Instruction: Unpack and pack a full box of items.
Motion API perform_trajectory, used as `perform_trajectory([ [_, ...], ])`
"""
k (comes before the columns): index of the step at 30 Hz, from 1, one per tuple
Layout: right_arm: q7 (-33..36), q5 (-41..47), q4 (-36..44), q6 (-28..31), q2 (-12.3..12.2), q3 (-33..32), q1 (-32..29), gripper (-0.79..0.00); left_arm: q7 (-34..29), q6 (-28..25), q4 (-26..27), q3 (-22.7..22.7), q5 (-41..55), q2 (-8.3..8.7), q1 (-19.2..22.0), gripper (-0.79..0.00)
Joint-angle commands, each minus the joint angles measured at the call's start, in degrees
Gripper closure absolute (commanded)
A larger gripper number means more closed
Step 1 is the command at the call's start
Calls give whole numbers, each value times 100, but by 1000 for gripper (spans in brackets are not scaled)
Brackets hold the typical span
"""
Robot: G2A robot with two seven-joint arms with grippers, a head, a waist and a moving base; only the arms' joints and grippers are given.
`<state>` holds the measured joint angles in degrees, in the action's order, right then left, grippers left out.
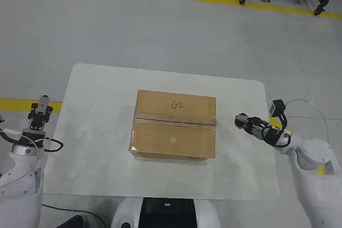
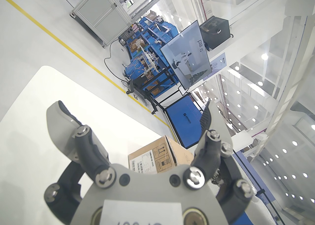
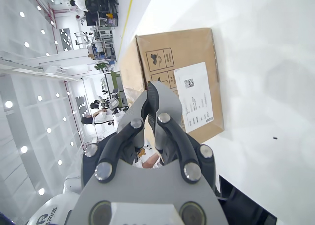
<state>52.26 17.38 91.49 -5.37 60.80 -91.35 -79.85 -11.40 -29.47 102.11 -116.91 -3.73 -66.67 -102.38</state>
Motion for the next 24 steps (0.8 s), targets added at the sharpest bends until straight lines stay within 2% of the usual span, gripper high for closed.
perform_trajectory([
  [1,-98,53,98,107,-12,-155,-109,0,0,0,0,0,0,0,0,-785],
  [10,-407,571,568,766,-28,-728,-692,0,0,0,0,0,0,0,0,-785],
  [17,-562,620,735,864,-47,-1032,-1021,0,0,0,0,0,0,0,0,-785],
  [18,-567,618,739,867,-50,-1058,-1045,-49,0,0,0,0,0,0,0,-785],
  [20,-583,622,735,857,-54,-1093,-1073,-240,0,0,0,0,0,0,0,-785],
  [23,-566,613,723,820,-60,-1096,-1077,-345,0,0,0,0,0,0,0,-785],
  [24,-572,617,725,827,-59,-1098,-1079,-53,0,0,0,0,0,0,0,-785],
])
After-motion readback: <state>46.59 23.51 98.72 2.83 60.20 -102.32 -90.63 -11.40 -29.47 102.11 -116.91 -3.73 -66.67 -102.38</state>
